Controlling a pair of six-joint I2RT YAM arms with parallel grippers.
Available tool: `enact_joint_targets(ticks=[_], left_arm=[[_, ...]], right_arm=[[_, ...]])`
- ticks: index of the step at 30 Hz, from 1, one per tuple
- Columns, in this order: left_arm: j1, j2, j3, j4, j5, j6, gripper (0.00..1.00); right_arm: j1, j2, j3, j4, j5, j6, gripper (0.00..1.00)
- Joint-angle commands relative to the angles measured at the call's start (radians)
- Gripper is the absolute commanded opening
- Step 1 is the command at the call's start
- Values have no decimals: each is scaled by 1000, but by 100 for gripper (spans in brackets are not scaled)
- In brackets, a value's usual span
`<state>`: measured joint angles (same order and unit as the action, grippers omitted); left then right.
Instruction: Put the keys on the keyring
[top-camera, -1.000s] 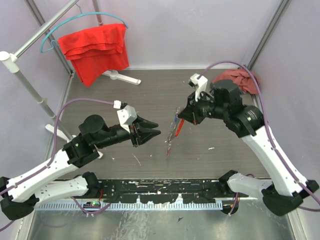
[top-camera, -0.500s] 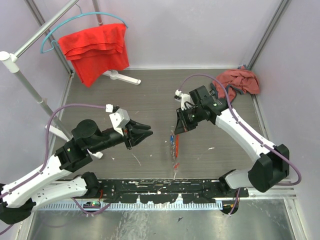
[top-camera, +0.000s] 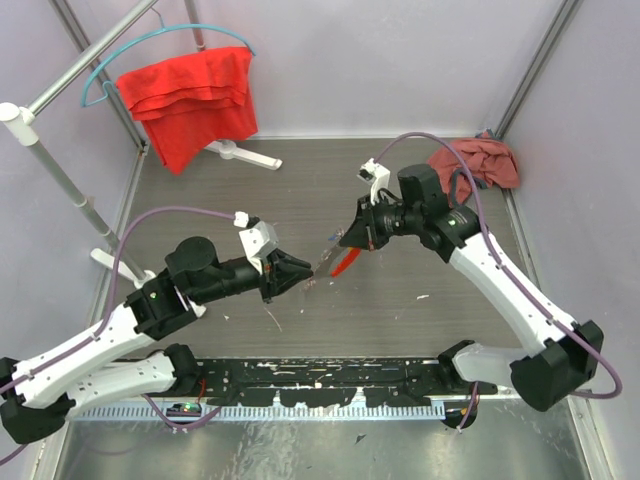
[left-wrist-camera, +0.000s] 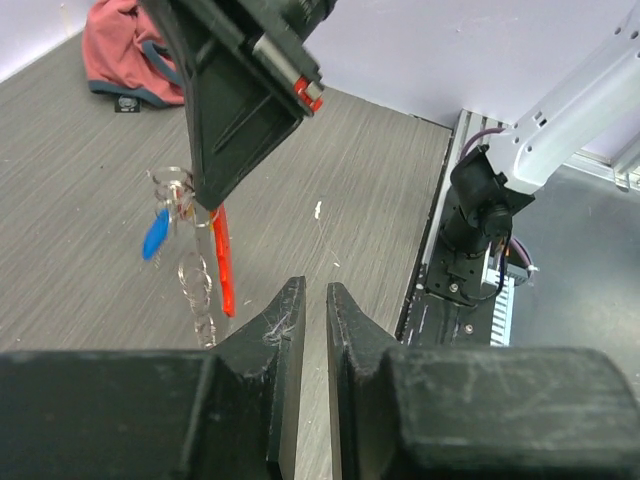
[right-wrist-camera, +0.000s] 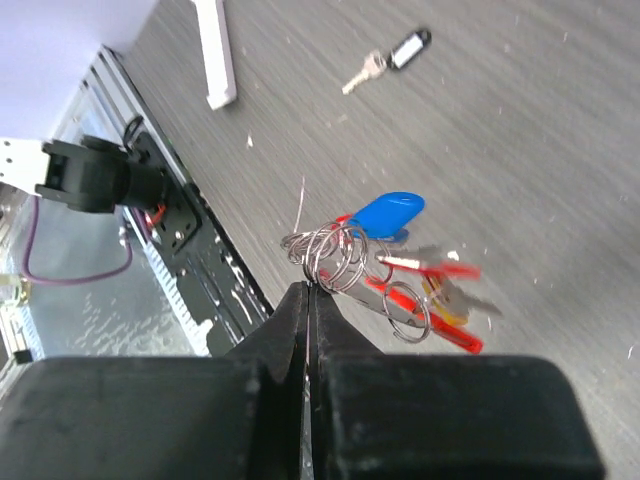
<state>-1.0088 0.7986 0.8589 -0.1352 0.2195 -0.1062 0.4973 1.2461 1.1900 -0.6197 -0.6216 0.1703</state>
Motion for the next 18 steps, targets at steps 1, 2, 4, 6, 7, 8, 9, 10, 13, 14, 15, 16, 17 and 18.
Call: enact_joint_targets(ticks=[1,2,4,6,7,8,9,10,13,14,15,16,17,18], left_arm=[[-2,12,-8,40,28,-3,21],[-2,17,-6,46,32,-1,21],[-2,29,-1,58,48,1,21],[-2,43,7,70,73,5,21],[-3,48,8,76,80,6,20],[-3,53,11,81,84,7,20],[-2,57,14,83,86,9,20],[-2,59,17,84,87,12,20],[-4,59,20,93,86,14,23],[-2,58,20,101,88,15,25],[-2,58,21,107,88,14,26],[-2,60,20,116,91,10,27],[-2,61,19,125,93,8,28],[-2,63,21,134,99,6,29]], right_arm=[[1,-90,-22,165,-33,42,1],[1,-93,-11,154,-29,36,1],[1,-84,46,85,7,4,1],[1,-69,100,6,16,-22,1],[1,-69,113,2,-3,-23,1],[1,-72,113,13,-26,-19,1],[1,-81,110,33,-45,-2,1],[1,-91,104,49,-59,8,1],[1,-112,104,65,-60,17,1],[1,-116,107,63,-56,19,1],[1,-118,111,61,-54,22,1],[1,-120,115,60,-54,27,1],[2,-121,118,62,-54,32,1],[1,-122,122,63,-56,35,1]])
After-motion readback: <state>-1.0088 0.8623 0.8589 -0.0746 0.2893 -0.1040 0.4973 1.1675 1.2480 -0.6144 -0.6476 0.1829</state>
